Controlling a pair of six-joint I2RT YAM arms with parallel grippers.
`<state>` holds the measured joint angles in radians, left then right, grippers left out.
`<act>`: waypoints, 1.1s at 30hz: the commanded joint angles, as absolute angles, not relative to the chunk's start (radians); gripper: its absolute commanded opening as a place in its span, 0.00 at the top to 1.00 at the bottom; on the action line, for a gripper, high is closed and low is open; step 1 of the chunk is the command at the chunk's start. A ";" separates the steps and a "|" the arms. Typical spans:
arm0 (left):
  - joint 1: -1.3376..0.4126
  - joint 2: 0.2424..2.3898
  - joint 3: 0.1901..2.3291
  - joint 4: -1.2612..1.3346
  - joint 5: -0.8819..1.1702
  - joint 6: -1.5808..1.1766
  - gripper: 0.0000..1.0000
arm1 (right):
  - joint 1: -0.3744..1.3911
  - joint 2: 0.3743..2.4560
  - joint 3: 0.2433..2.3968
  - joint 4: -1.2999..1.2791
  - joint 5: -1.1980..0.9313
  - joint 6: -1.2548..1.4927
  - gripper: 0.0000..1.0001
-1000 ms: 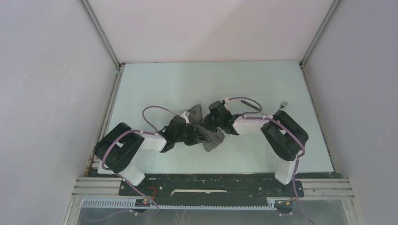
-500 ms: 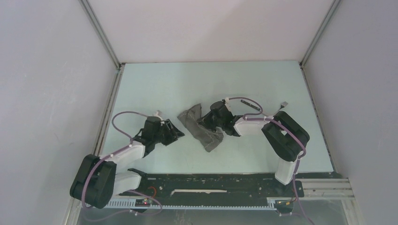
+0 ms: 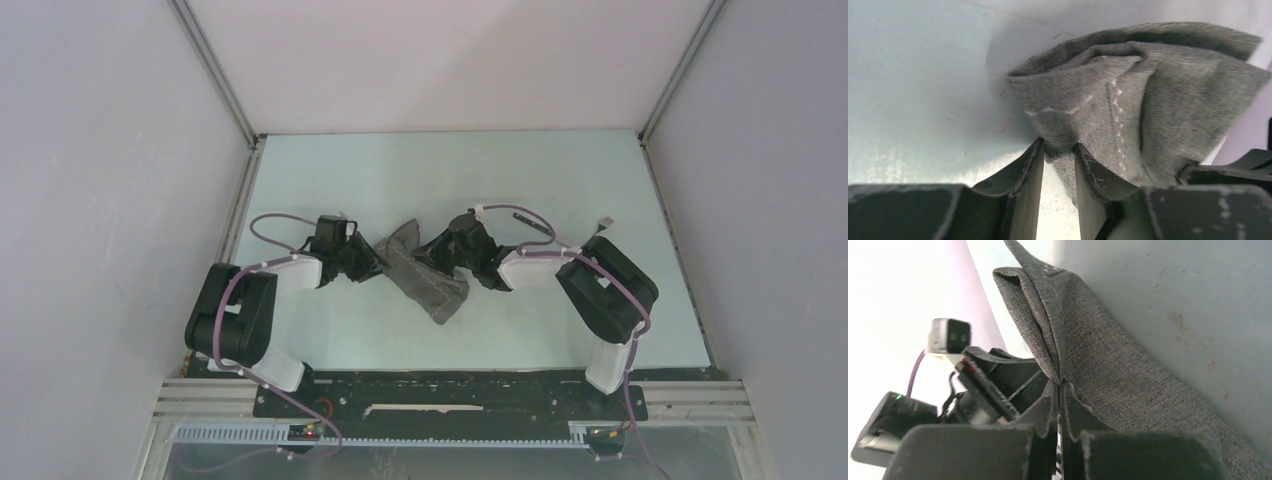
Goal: Fold the napkin into a case and place the utensils inside
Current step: Fold the 2/3-rectangle-folded napkin at the center of the board.
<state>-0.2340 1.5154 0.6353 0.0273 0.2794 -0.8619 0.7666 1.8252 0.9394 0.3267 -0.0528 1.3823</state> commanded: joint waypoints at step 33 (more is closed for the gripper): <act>-0.270 1.560 0.669 -0.055 0.221 -0.763 0.76 | 0.848 1.974 0.756 0.816 -0.019 1.612 1.00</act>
